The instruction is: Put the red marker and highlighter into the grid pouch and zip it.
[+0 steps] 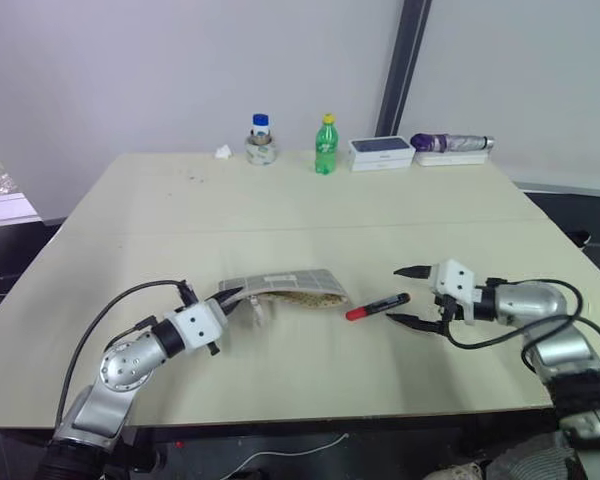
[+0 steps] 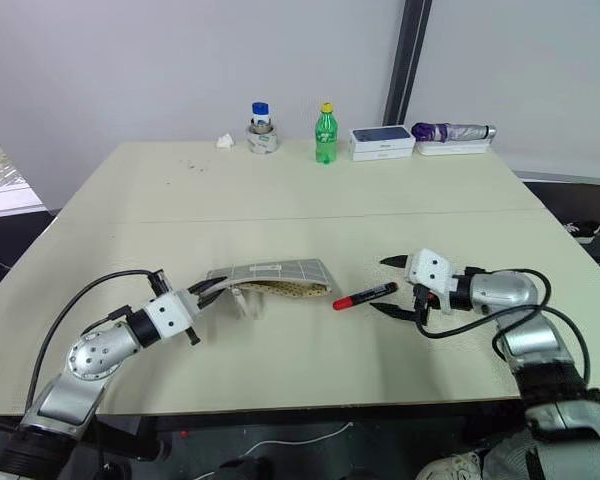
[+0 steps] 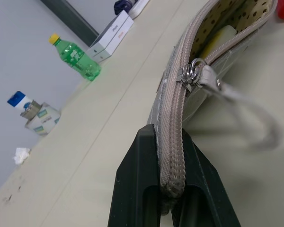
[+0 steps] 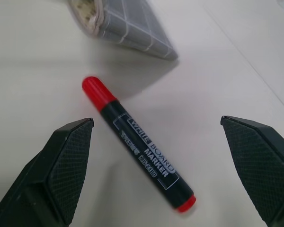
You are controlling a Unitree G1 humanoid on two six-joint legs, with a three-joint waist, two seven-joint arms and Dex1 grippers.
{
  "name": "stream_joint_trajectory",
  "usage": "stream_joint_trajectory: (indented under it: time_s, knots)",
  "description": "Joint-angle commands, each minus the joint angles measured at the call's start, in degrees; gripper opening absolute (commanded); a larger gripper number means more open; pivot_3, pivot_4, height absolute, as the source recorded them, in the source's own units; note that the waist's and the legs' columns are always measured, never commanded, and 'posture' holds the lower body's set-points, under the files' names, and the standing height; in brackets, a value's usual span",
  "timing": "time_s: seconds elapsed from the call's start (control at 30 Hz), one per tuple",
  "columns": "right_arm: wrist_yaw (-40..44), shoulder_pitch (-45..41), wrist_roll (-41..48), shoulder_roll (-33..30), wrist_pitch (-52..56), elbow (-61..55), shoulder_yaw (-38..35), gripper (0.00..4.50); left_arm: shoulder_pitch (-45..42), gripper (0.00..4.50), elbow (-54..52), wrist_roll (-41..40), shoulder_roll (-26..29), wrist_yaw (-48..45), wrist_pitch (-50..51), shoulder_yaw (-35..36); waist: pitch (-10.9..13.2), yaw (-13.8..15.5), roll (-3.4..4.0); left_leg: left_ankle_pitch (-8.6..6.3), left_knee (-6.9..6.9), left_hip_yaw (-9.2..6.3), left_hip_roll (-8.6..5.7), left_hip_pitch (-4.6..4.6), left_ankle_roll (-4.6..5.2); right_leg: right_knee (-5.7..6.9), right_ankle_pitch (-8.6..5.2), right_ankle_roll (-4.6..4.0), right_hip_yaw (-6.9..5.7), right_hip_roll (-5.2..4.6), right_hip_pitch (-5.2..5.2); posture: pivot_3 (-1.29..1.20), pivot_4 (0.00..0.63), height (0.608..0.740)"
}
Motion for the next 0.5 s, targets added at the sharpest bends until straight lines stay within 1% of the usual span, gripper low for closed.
stream_joint_trajectory:
  time_s: [0.03,0.13,0.27,0.3,0.37,0.43,0.47,0.5]
  knots:
    - [2.86,-5.64,-3.33,1.72,-7.81,11.32,2.32,4.47,-0.54,0.00,-0.76,-0.29,0.33,0.32,-0.77,0.73,0.00,0.02,0.00,0.00,0.00,0.00,0.00,0.00,0.00,-0.01,0.00,0.00,0.00,0.00,0.01,0.00,0.150,0.740]
    - [4.86,-10.59,-6.96,3.00,-13.42,21.29,5.10,4.47,0.40,0.00,-1.67,0.16,0.26,0.69,-0.47,0.78,0.00,0.06,0.00,0.02,0.00,0.00,0.02,-0.01,-0.03,0.00,0.00,0.00,0.00,-0.01,0.00,0.00,0.150,0.740]
    - [9.32,-15.50,-8.14,4.62,-14.42,31.19,6.33,4.47,1.50,0.00,-3.08,0.51,-0.12,1.27,0.35,0.89,0.00,0.05,0.00,0.02,0.02,-0.01,0.03,0.01,-0.03,0.00,0.00,0.00,0.00,-0.01,0.03,0.00,0.150,0.740]
    - [9.66,-16.39,-8.99,4.64,-15.20,33.18,6.78,3.95,1.71,0.00,-3.35,0.67,-0.18,1.39,0.43,0.88,0.00,0.11,0.00,0.02,0.02,-0.01,0.04,0.01,-0.03,0.00,0.00,0.00,-0.02,-0.01,0.05,0.00,0.150,0.740]
    - [10.13,-17.70,-10.26,4.64,-15.79,35.98,7.42,3.23,1.96,0.00,-3.82,0.91,-0.30,1.57,0.64,0.88,0.00,0.12,0.00,0.02,0.04,-0.02,0.04,0.02,-0.03,0.00,0.00,0.00,-0.02,-0.03,0.08,0.00,0.150,0.740]
    - [10.67,-18.49,-10.43,4.87,-15.87,37.57,7.29,2.12,2.02,0.00,-4.13,0.99,-0.41,1.78,0.92,0.93,-0.01,0.16,-0.01,0.01,0.08,-0.02,0.04,0.04,-0.02,0.01,0.00,0.00,-0.03,-0.04,0.14,0.00,0.150,0.740]
    - [11.17,-18.70,-10.21,5.07,-15.22,38.10,6.99,1.69,2.02,0.00,-4.19,1.01,-0.46,1.91,1.06,0.97,-0.01,0.15,-0.01,0.01,0.09,-0.03,0.04,0.06,-0.02,0.01,0.00,0.00,-0.03,-0.04,0.17,0.00,0.150,0.740]
    - [11.42,-18.77,-10.25,5.16,-15.04,38.43,6.85,1.15,2.02,0.00,-4.22,1.03,-0.50,2.00,1.13,0.97,-0.01,0.15,-0.01,0.01,0.09,-0.04,0.04,0.08,-0.02,0.02,0.00,0.00,-0.03,-0.04,0.19,0.00,0.150,0.740]
